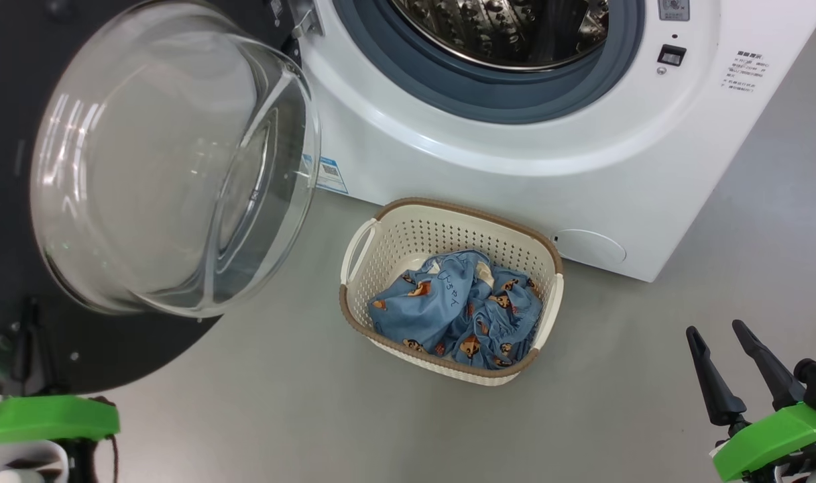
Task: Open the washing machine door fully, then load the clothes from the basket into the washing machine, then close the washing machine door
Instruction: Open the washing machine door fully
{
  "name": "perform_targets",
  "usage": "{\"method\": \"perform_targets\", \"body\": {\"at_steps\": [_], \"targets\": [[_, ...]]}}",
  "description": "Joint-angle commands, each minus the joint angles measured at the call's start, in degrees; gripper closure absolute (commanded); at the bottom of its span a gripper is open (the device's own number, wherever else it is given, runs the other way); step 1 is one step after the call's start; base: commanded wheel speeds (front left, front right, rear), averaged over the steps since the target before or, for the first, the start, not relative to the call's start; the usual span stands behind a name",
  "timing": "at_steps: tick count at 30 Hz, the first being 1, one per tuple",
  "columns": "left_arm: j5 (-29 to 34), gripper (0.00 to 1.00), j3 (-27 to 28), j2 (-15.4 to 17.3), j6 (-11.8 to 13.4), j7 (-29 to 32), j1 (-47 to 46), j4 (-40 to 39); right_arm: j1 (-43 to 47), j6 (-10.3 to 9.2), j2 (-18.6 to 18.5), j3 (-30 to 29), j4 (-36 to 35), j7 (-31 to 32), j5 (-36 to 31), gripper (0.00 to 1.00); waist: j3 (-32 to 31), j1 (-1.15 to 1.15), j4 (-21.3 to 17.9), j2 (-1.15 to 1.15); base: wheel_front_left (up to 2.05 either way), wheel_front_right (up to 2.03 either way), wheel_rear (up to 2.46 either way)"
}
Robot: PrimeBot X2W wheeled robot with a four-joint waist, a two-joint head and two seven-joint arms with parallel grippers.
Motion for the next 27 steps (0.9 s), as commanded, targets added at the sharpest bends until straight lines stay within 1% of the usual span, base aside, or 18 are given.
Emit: {"method": "perform_targets", "body": {"at_steps": [1,14,27], "targets": [[0.6,1.00,3.7,3.5,0.5,-0.6,-2.7,-0.4,-0.7,0.08,-1.3,0.7,-1.3,-0.7,-0.6,0.00,0.3,0.00,0.0,0.00,0.00,0.00,0.00],[3.6,1.00,10.2,6.0,-0.8,-0.6,-9.5,6.9,-1.7,0.08,-2.5,0.9,-1.7,-0.7,-1.6,0.00,3.3,0.00,-0.4,0.00,0.00,0.00,0.00],[7.0,1.00,16.1,10.6,-1.6,-0.6,-16.9,16.2,-3.3,0.08,-3.9,1.6,-1.8,-0.7,-1.8,0.00,6.6,0.00,-1.4,0.00,0.00,0.00,0.00]]}}
